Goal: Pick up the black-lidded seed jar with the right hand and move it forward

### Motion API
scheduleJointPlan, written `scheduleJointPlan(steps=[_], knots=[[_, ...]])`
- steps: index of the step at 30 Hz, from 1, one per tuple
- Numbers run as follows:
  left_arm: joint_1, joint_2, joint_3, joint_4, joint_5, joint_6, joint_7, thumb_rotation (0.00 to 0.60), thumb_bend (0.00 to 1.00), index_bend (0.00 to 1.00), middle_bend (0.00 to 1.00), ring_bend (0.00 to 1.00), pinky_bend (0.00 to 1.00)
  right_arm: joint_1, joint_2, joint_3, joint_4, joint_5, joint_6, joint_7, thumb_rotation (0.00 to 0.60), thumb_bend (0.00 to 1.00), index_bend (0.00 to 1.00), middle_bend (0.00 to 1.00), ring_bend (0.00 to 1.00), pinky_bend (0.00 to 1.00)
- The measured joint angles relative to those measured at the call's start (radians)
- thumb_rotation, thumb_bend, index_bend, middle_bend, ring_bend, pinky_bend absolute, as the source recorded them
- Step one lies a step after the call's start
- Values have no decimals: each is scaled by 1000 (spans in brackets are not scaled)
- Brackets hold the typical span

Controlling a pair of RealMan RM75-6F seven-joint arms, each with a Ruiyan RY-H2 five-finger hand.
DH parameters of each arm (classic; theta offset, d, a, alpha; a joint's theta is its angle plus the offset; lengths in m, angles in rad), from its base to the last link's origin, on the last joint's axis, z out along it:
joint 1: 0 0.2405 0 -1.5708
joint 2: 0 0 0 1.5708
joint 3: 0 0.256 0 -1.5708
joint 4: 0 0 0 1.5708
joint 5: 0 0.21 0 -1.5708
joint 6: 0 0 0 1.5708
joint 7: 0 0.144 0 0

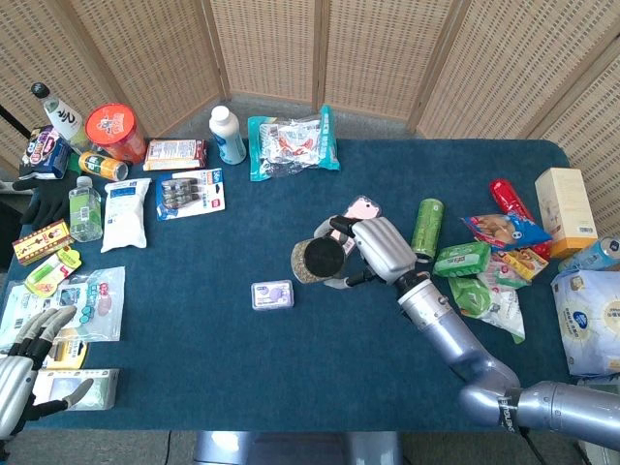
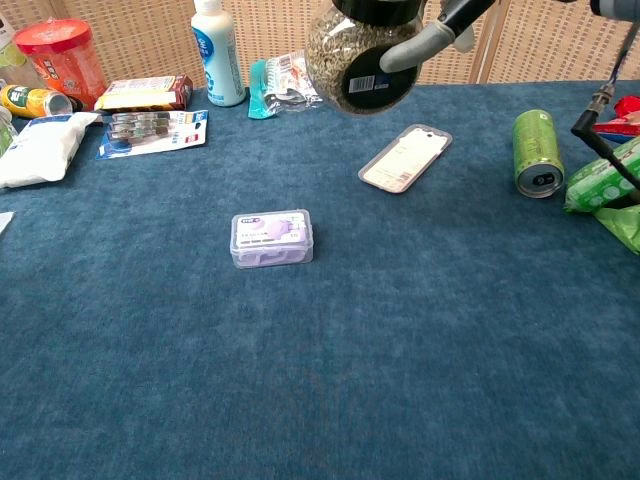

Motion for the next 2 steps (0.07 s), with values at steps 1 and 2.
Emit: scheduleJointPlan(steps=[1, 2], knots=[[-1, 0, -1, 2, 0, -2, -2, 600, 296, 0, 125, 0, 0, 1, 0, 0, -1, 2, 0, -4, 600, 39, 453, 903, 990, 709], [-3, -1, -1, 3, 0, -4, -3, 600, 296, 0, 126, 0, 0, 3, -2, -1, -3, 5, -1, -9, 600, 39, 453, 903, 991, 709]])
